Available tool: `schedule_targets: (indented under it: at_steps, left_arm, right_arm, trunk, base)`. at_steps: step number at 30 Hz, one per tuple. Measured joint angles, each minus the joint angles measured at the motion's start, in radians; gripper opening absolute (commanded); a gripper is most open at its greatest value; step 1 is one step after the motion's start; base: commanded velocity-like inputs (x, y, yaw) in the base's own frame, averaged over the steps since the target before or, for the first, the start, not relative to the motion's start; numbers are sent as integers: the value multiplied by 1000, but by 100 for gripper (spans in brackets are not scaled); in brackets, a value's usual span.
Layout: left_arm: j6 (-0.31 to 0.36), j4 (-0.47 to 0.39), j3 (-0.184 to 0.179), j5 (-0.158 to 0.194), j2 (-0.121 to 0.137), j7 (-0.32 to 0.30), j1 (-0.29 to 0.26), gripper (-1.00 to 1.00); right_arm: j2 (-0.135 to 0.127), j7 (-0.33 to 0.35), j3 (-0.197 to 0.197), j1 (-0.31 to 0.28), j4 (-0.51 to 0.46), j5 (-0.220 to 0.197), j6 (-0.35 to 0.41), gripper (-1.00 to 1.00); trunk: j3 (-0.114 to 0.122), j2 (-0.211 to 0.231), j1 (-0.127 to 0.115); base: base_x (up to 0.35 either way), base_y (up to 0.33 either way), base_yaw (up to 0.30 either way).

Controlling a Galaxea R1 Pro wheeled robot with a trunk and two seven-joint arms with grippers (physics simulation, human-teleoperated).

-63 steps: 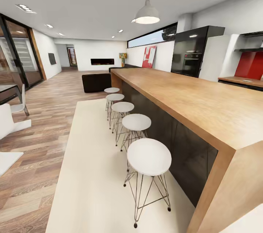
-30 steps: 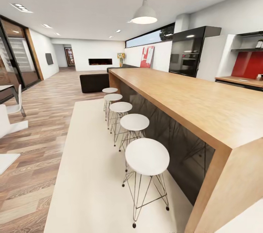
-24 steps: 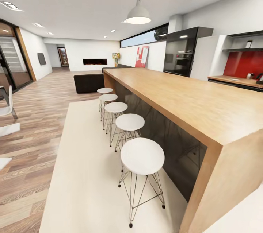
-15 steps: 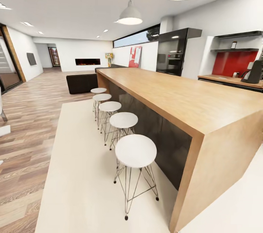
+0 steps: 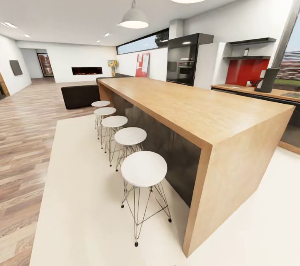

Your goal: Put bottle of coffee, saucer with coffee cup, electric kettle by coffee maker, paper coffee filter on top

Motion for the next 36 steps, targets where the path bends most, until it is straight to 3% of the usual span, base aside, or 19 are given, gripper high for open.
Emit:
schedule_targets:
  at_steps: [36]
  left_arm:
    - [0, 0, 0, -1, 0, 0, 0, 100]
  right_arm:
    - [0, 0, 0, 0, 1, 5, -8, 100]
  trunk:
    - [0, 0, 0]
  base:
    - [0, 0, -257]
